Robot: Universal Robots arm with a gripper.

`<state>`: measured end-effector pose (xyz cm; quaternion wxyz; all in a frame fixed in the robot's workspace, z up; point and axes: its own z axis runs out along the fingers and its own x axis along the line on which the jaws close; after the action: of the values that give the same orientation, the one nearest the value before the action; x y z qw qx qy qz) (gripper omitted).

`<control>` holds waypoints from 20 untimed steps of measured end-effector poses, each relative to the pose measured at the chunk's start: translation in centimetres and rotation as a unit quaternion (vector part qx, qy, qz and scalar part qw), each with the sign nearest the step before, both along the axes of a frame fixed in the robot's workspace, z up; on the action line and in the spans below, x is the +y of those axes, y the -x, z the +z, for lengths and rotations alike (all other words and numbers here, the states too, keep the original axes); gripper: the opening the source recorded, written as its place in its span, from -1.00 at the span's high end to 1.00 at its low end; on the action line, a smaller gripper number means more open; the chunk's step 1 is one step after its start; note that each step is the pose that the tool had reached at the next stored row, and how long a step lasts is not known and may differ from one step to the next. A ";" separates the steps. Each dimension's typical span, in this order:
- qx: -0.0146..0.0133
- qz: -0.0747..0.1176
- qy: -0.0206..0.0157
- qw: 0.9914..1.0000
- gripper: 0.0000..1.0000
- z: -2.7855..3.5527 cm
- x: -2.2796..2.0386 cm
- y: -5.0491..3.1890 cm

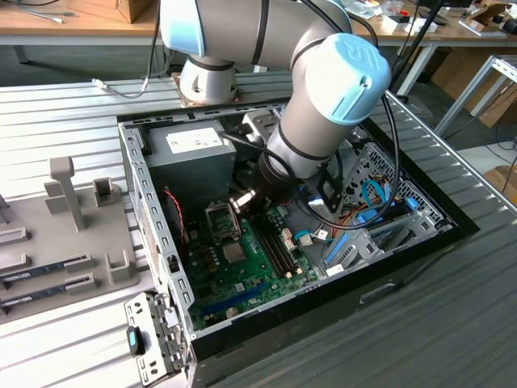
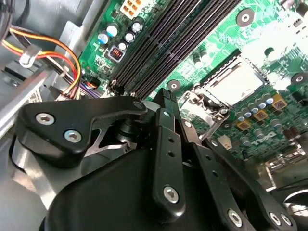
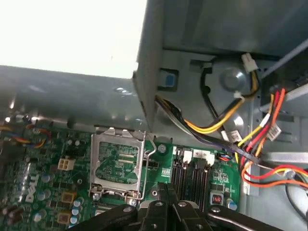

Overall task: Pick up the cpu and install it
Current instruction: 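Close the cpu cover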

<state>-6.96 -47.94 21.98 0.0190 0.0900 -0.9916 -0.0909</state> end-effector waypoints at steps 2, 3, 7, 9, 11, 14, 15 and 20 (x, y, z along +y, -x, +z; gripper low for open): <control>0.001 0.017 -0.001 1.000 0.79 -0.05 0.00 -0.08; 0.001 0.028 -0.001 1.000 0.79 -0.06 0.00 -0.18; 0.003 0.056 -0.006 0.998 0.79 -0.08 0.05 -0.52; 0.003 0.069 -0.007 0.998 0.79 -0.08 0.17 -0.53; 0.003 0.079 -0.008 0.997 0.79 -0.07 0.31 -0.56; 0.004 0.089 -0.008 0.996 0.79 -0.08 0.62 -0.66; 0.004 0.091 -0.008 0.996 0.79 -0.08 0.72 -0.70; 0.005 0.104 -0.008 0.995 0.79 -0.10 1.41 -0.95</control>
<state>-6.01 -46.53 21.88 0.0325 0.1920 -0.9761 -0.0964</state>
